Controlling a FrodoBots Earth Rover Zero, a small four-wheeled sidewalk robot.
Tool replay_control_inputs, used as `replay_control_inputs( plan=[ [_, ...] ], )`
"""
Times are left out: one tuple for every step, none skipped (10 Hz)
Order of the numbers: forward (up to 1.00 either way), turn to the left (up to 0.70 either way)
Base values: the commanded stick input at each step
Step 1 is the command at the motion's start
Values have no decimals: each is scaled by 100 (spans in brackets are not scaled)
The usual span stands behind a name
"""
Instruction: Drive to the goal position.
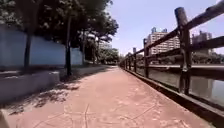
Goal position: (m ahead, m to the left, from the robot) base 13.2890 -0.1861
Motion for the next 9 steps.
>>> replay_control_inputs(
  plan=[
    [97,1],
    [97,1],
    [97,1],
    [97,1],
    [97,1],
    [97,1],
    [97,1],
    [90,1],
    [23,1]
  ],
)
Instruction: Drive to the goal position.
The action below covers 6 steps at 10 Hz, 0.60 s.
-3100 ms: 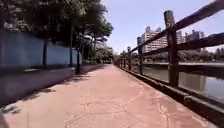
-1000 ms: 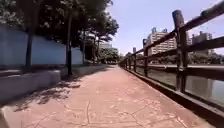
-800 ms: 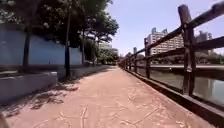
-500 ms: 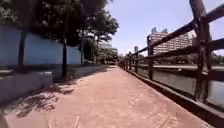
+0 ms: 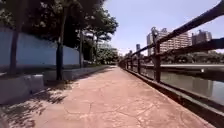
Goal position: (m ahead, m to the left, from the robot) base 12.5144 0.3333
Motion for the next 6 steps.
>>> replay_control_inputs(
  plan=[
    [11,0],
    [0,0],
    [0,0],
    [0,0],
    [0,0],
    [0,0]
  ],
)
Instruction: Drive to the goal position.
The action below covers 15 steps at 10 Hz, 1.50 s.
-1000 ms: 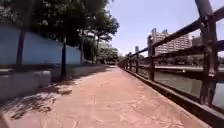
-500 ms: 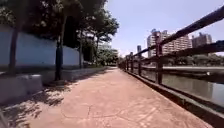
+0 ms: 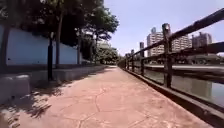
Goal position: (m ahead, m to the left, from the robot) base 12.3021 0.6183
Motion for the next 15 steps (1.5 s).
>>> replay_control_inputs(
  plan=[
    [99,1],
    [99,1],
    [100,1],
    [100,1],
    [100,1],
    [100,1],
    [100,1],
    [100,1],
    [100,1],
    [100,1],
    [100,1],
    [100,1],
    [100,1],
    [100,1],
    [100,1]
  ],
)
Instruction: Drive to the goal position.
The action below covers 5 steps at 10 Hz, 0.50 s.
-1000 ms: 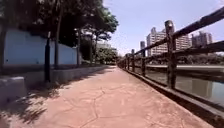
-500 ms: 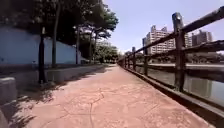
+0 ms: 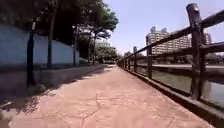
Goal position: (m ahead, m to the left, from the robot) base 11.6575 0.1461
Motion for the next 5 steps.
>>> replay_control_inputs(
  plan=[
    [100,1],
    [100,1],
    [100,1],
    [100,1],
    [100,1]
  ],
)
